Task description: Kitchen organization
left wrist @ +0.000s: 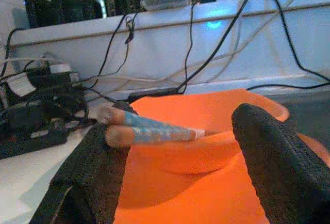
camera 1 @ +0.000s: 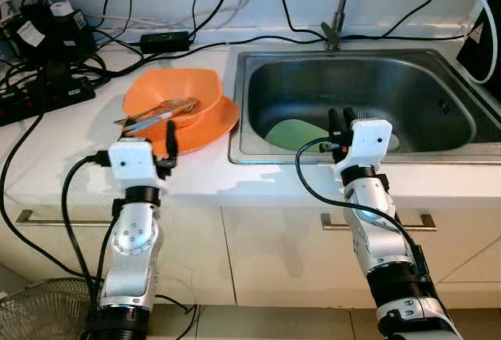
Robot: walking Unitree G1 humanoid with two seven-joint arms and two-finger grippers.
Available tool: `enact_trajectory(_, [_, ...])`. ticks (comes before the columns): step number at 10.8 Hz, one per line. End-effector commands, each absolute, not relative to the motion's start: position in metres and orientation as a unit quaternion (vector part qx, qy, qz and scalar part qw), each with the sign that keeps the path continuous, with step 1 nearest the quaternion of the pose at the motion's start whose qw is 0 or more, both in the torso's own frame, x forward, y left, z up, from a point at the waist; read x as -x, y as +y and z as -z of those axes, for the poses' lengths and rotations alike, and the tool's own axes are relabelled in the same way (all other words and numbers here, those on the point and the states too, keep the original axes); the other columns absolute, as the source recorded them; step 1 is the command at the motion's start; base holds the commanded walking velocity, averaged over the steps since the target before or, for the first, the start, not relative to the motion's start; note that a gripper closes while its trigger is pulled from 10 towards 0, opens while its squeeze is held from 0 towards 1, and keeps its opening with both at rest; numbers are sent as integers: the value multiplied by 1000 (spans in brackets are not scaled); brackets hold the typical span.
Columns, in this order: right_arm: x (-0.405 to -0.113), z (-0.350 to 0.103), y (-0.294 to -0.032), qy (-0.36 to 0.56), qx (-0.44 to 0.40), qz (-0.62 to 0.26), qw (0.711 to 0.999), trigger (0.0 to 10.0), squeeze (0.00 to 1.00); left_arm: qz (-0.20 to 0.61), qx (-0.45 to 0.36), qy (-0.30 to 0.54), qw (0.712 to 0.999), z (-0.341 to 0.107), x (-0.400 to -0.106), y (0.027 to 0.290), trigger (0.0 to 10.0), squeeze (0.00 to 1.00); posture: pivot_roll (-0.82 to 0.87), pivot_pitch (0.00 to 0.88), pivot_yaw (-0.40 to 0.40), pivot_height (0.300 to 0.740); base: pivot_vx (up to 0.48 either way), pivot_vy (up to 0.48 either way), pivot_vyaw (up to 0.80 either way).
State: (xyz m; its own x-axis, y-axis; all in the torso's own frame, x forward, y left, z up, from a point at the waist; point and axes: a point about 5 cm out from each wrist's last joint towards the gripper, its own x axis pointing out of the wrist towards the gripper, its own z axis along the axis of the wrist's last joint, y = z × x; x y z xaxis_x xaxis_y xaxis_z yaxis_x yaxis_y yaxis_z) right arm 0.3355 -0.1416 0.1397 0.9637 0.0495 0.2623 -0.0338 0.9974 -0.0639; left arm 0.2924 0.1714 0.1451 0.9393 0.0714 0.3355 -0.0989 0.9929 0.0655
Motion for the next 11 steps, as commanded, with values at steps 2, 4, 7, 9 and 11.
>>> enact_trajectory(2, [-338, -143, -138, -138, 28, -27, 990, 10000, 0, -31, -47, -180, 982, -153, -294, 166, 10000, 0, 124, 0, 48, 740, 0, 0, 0])
enact_trajectory(4, [-338, -143, -138, -138, 27, -27, 990, 10000, 0, -26, -50, -180, 982, -154, -295, 163, 471, 0, 122, 0, 49, 740, 0, 0, 0])
enact_trajectory(7, [-338, -142, -138, -137, 27, -25, 990, 10000, 0, -26, -50, -180, 982, -155, -298, 162, 0, 0, 120, 0, 48, 740, 0, 0, 0])
enact_trajectory(9, [-338, -141, -135, -136, 25, -28, 990, 10000, 0, -26, -49, -180, 982, -155, -300, 161, 0, 0, 121, 0, 48, 740, 0, 0, 0])
enact_trajectory(11, [-339, -142, -136, -136, 25, -29, 990, 10000, 0, -24, -47, -180, 982, -156, -302, 160, 0, 0, 119, 0, 49, 740, 0, 0, 0])
